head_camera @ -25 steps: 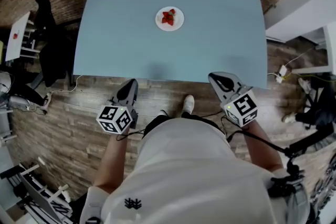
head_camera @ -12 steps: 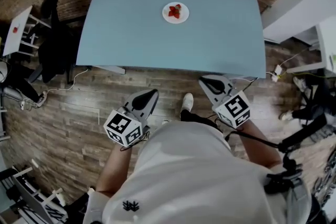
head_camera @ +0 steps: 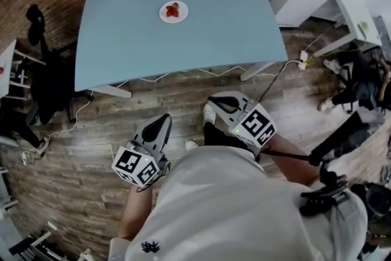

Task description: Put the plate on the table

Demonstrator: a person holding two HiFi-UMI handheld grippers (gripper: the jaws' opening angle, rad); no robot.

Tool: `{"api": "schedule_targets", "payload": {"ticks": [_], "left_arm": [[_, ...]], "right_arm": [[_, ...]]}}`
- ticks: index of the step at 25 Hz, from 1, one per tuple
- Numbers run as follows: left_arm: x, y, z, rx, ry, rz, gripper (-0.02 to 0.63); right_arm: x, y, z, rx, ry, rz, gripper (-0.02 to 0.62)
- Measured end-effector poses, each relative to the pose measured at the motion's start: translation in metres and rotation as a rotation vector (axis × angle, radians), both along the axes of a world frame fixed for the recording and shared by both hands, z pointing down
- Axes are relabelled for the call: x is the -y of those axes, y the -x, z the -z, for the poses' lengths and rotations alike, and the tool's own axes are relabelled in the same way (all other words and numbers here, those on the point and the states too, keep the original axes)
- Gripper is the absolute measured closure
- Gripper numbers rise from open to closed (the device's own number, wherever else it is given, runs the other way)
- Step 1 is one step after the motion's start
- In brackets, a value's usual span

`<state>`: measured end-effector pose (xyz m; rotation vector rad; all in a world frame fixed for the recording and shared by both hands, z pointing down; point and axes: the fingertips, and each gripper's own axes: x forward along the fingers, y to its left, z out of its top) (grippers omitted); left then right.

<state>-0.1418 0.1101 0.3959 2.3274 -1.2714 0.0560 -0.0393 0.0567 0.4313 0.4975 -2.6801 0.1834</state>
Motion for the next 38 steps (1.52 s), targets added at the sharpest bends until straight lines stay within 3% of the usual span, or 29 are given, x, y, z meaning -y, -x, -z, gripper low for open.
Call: {"api": "schedule_targets", "payload": {"ticks": [5, 13, 38], "left_arm": [[-0.028, 0.005, -0.007, 0.045, 0.0, -0.003, 0.606], [-0.05, -0.011, -0.012, 0.039, 0.02, -0.022, 0.606], [-0.087, 0.009, -0.024, 0.036, 0.035, 0.025, 0.606]], "right_arm": [[-0.032, 0.001, 0.005, 0.008, -0.005, 0.003, 0.588], [-0.063, -0.006, 0.012, -0.013, -0.031, 0.026, 0.588], [-0.096, 0.008, 0.012, -0.017, -0.049, 0.054, 0.588]]}}
